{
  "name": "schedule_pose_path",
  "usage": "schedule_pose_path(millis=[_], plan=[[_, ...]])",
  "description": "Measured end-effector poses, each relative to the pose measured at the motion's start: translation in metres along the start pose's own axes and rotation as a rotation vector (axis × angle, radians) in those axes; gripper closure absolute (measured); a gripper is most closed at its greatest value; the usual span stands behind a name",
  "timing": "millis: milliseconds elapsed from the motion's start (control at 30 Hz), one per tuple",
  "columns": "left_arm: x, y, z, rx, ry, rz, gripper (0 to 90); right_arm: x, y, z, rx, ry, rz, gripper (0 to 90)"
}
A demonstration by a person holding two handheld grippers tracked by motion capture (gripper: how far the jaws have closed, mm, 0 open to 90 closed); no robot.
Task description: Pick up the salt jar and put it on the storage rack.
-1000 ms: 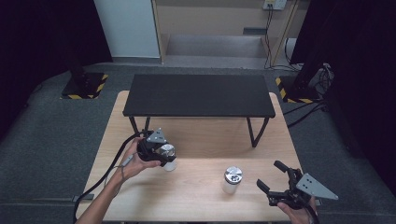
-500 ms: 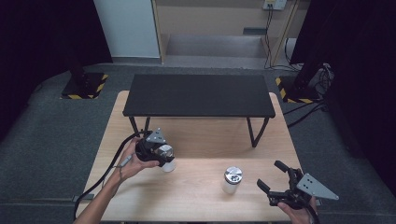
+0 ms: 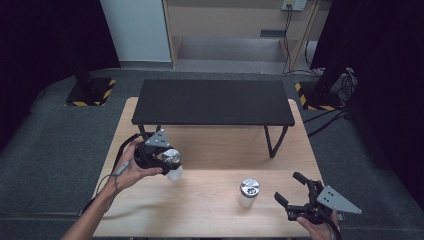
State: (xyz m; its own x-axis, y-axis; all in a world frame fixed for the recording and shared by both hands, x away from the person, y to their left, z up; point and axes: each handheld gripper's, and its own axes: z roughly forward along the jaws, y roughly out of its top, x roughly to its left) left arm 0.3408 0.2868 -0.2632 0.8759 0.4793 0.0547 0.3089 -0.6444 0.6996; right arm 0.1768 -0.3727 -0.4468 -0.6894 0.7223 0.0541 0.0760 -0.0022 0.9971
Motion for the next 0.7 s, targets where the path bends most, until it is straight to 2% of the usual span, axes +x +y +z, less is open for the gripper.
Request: schedule_pose_path(millis=[100, 167, 200, 333, 700], plan=[[-0.001, 0.01, -0.013, -0.014, -0.003, -0.001, 34.2, 0.0, 0.0, 0.0, -0.001, -0.001, 0.0, 4.7], [-0.001, 0.015, -0.021, -0.021, -0.01, -0.015, 34.1, 0.0, 0.0, 0.0, 0.0, -0.001, 0.001, 4.7], [-0.001, 0.02, -0.029, -0.031, -0.016, -0.018, 34.1, 0.0, 0.0, 0.0, 0.0, 0.0, 0.001, 4.7], [-0.002, 0.028, -0.041, -0.047, -0.02, -0.029, 34.1, 0.0, 0.0, 0.0, -0.001, 0.0, 0.002, 4.7], [-0.003, 0.064, -0.08, -0.06, 0.001, -0.038, 34.1, -0.001, 0.0, 0.0, -0.001, -0.001, 0.005, 4.7]])
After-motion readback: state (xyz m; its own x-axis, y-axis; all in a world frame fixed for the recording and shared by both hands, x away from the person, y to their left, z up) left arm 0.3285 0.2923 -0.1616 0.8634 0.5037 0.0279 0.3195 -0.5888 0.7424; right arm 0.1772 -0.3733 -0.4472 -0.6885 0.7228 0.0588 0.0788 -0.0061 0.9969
